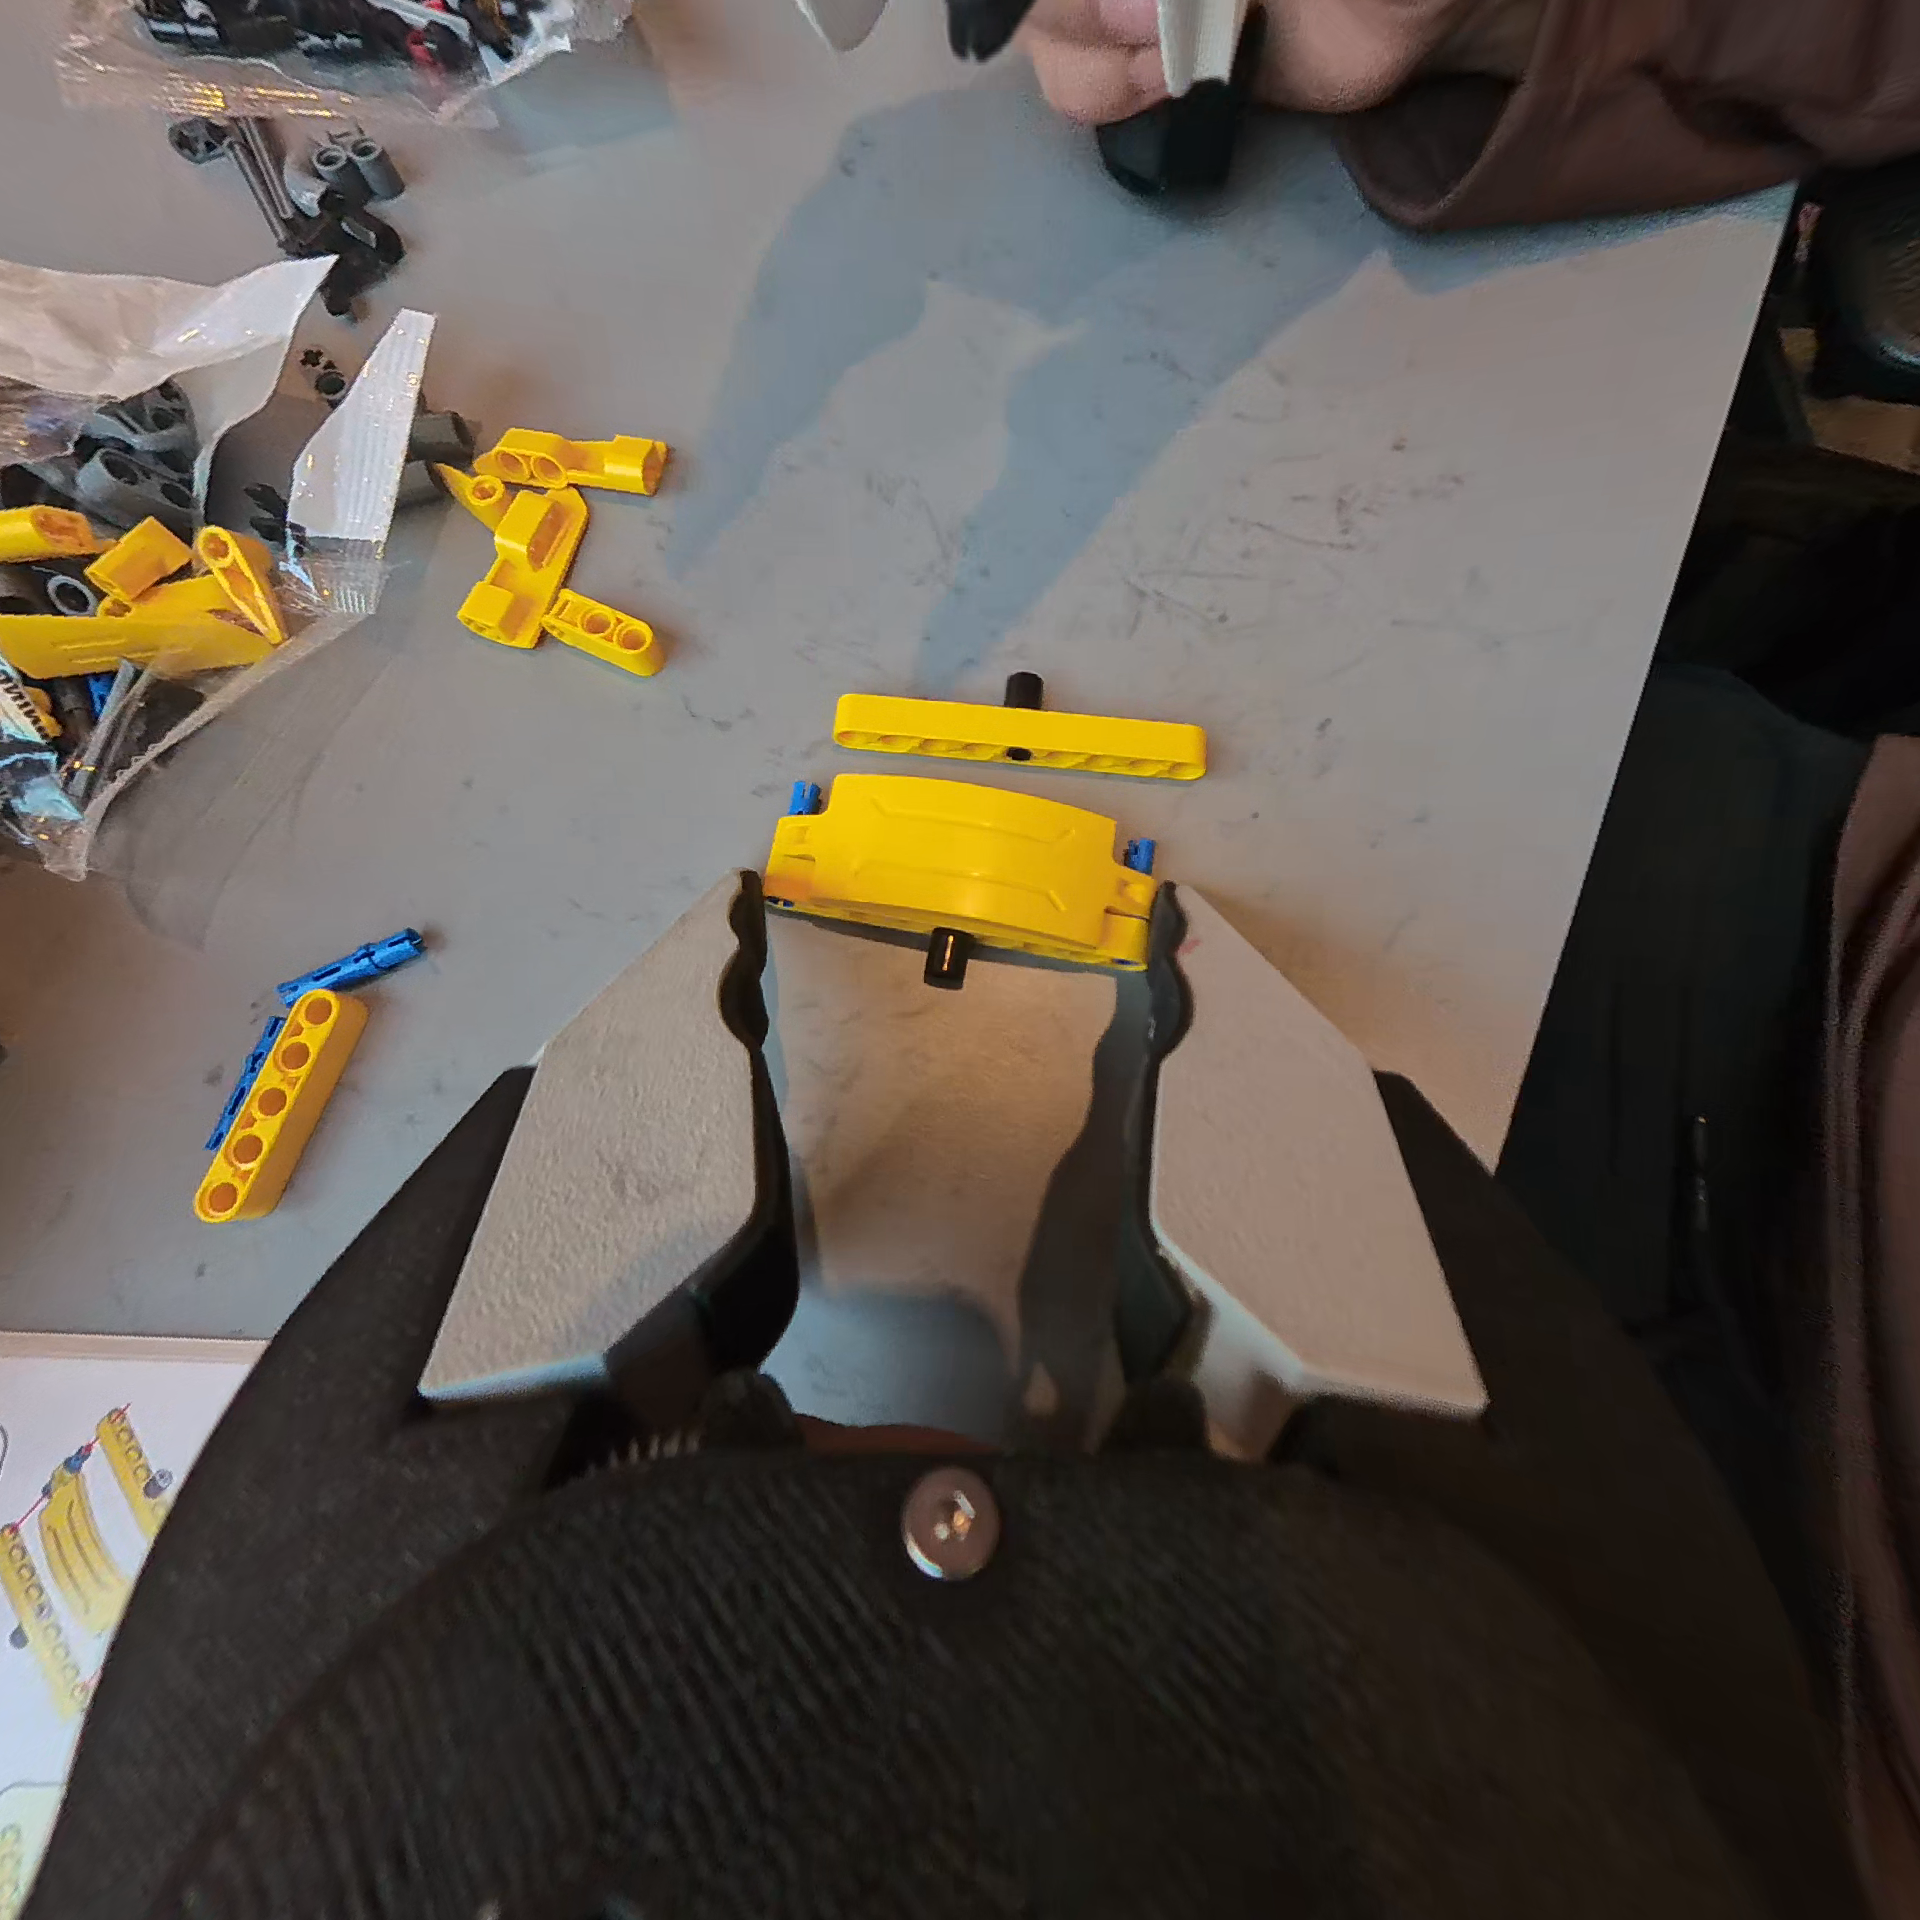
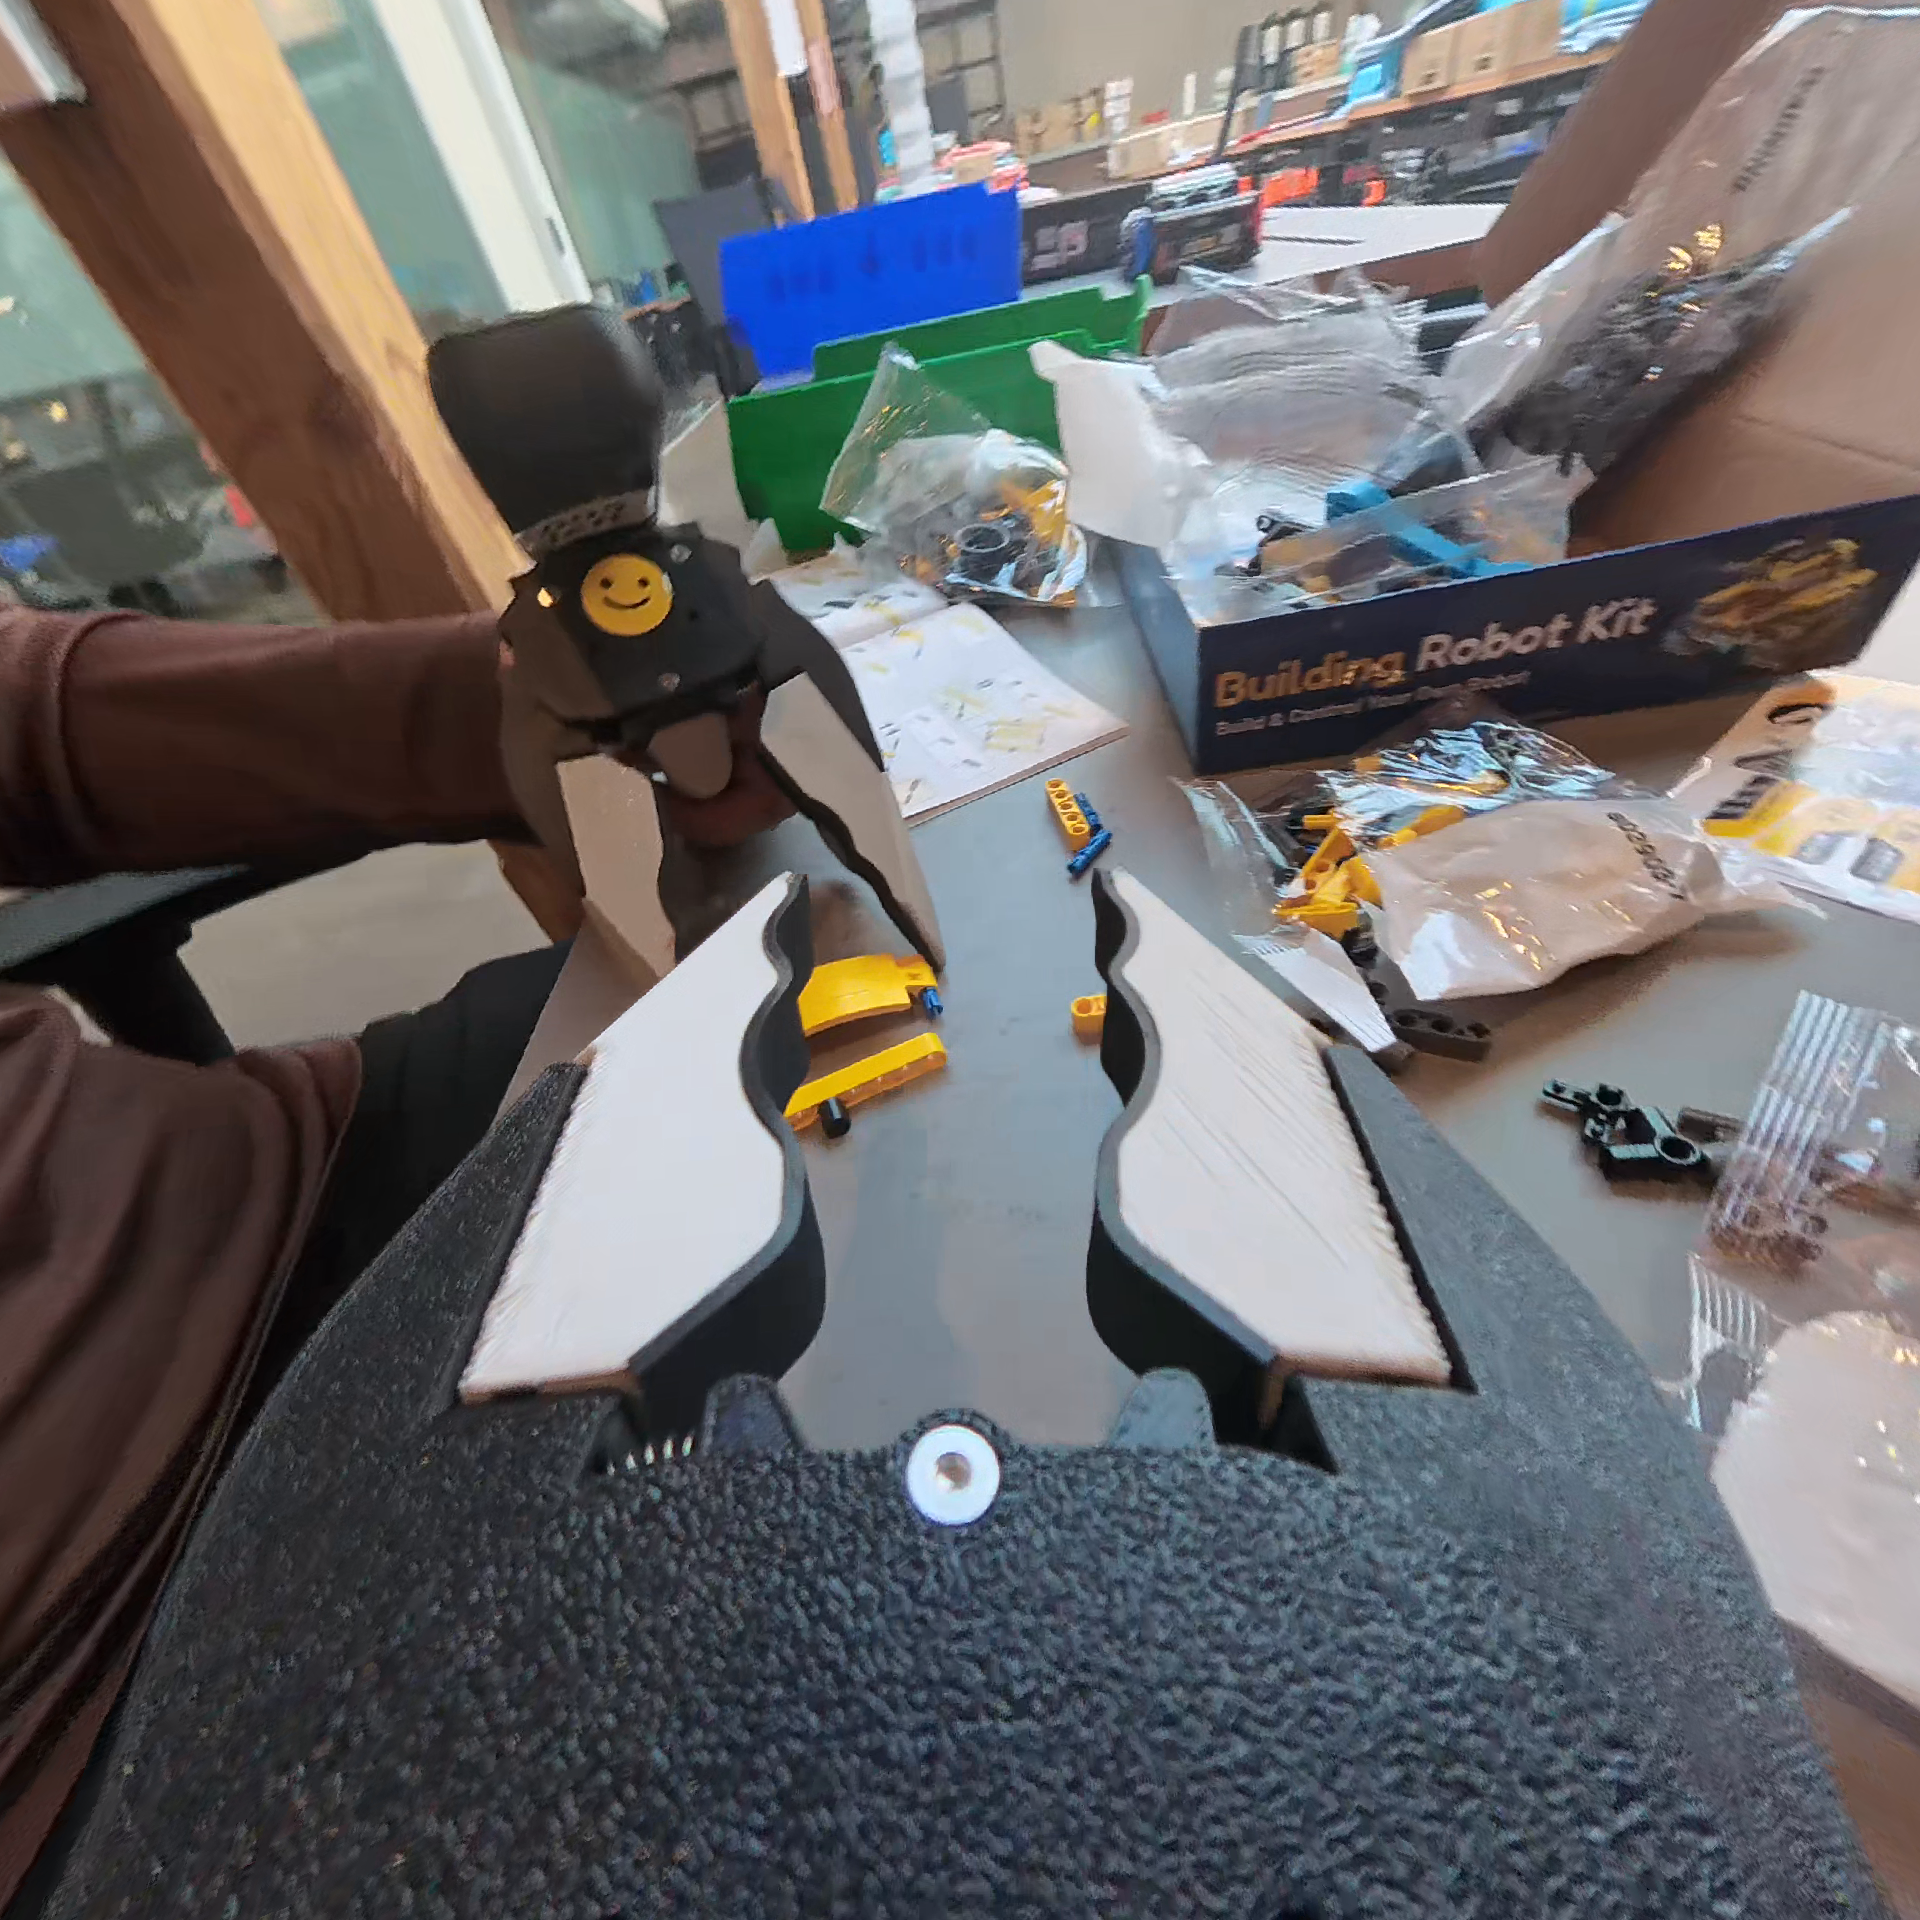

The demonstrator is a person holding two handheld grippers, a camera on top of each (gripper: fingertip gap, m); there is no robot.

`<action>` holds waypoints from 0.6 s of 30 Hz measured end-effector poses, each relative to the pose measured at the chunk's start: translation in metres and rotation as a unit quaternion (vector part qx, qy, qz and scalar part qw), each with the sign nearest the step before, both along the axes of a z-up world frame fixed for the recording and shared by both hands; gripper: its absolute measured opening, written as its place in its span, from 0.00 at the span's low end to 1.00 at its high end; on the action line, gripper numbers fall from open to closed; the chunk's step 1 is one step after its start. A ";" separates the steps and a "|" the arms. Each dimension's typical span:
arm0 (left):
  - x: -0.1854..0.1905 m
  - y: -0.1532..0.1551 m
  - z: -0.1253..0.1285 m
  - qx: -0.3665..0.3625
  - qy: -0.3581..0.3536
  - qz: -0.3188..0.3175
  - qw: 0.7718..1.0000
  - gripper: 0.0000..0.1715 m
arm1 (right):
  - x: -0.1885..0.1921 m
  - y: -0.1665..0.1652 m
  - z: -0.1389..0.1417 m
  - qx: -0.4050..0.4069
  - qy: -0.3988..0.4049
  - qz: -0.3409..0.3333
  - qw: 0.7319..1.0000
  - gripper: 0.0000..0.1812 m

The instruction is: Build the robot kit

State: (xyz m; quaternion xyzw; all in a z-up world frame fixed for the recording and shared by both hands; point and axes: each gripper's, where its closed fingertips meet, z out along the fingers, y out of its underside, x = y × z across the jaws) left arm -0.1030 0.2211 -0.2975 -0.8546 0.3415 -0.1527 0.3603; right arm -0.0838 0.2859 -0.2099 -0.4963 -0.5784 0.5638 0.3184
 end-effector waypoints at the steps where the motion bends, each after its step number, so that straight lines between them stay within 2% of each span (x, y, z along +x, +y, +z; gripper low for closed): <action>1: 0.000 0.000 0.000 0.001 0.001 0.001 1.000 0.42 | 0.000 0.002 0.000 -0.009 -0.001 -0.010 1.000 0.30; 5: 0.000 0.000 0.000 0.005 0.005 0.004 1.000 0.42 | -0.008 0.002 0.000 -0.022 -0.005 -0.059 0.998 0.30; 8: -0.001 -0.003 0.000 0.006 0.006 0.019 1.000 0.42 | -0.014 -0.013 0.010 -0.038 0.031 -0.085 0.995 0.30; 13: -0.003 -0.002 0.000 0.003 0.003 0.043 0.999 0.42 | -0.021 -0.026 0.003 -0.003 0.008 -0.091 0.996 0.30; 18: -0.003 -0.002 0.001 -0.003 -0.006 0.044 0.999 0.42 | -0.013 -0.013 0.018 -0.065 0.058 -0.089 0.992 0.29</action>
